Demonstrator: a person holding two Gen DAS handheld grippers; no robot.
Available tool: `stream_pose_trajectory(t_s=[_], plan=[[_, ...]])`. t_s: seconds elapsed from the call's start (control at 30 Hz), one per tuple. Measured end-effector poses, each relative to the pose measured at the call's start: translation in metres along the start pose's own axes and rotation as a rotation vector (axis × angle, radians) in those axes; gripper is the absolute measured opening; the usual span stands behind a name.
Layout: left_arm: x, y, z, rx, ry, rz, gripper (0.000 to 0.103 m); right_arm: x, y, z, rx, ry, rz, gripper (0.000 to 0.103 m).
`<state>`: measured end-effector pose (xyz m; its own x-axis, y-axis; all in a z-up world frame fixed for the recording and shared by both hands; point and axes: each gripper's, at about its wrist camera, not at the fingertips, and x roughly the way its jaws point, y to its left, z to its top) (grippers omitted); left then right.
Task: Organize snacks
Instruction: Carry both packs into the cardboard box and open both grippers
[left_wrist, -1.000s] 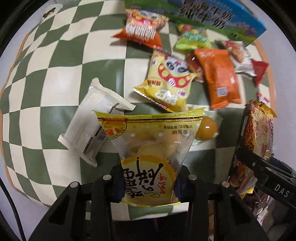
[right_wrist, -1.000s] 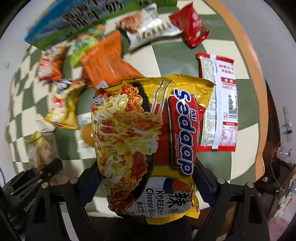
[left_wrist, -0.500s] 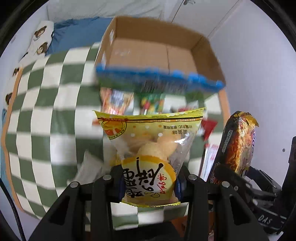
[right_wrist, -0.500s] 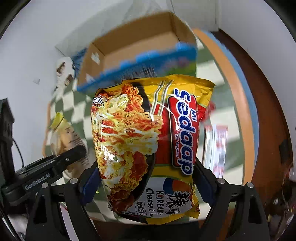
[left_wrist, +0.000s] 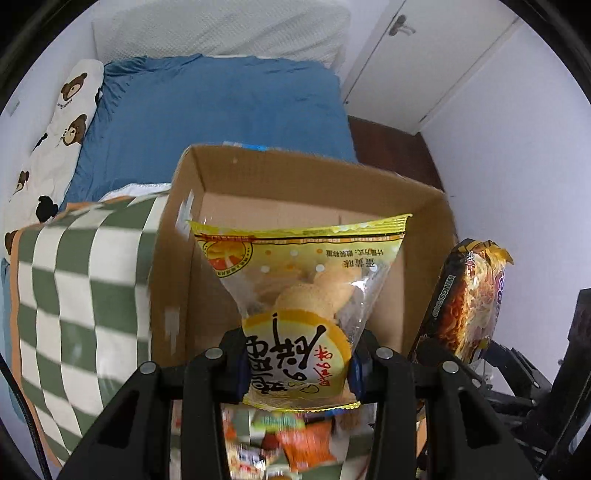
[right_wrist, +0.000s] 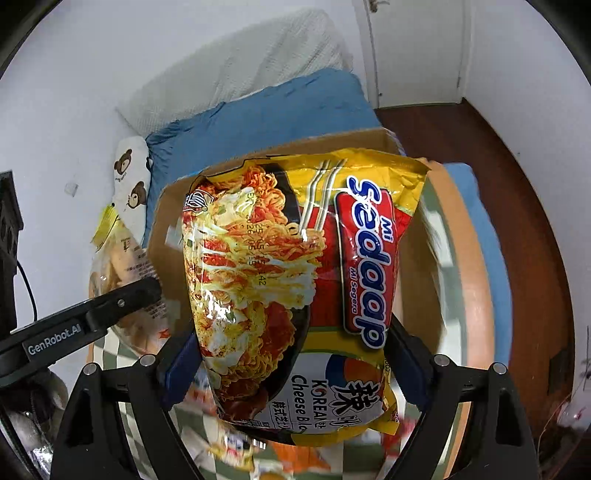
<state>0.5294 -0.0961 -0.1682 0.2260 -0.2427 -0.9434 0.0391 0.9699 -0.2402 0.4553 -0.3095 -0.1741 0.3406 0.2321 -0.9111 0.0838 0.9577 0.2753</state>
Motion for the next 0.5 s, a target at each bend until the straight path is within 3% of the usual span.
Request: stream_pose_trajectory(t_s=[0.13,0.23,0.5], plan=[[0.046,0.010,0.034,-0.037,0.054,0.029,0.037,0.050,0.003,0.049,-0.021,0.062,-0.022,0.091],[0.077,0.017,0.048,-0.049,0.090,0.038,0.037,0.085,0.008,0.066,-0.036,0.110,-0.043,0.091],[0.122,0.021,0.052,-0.030,0.143,0.062,0.037,0.160,0.011,0.082,-0.043,0.207,-0.071,0.091]])
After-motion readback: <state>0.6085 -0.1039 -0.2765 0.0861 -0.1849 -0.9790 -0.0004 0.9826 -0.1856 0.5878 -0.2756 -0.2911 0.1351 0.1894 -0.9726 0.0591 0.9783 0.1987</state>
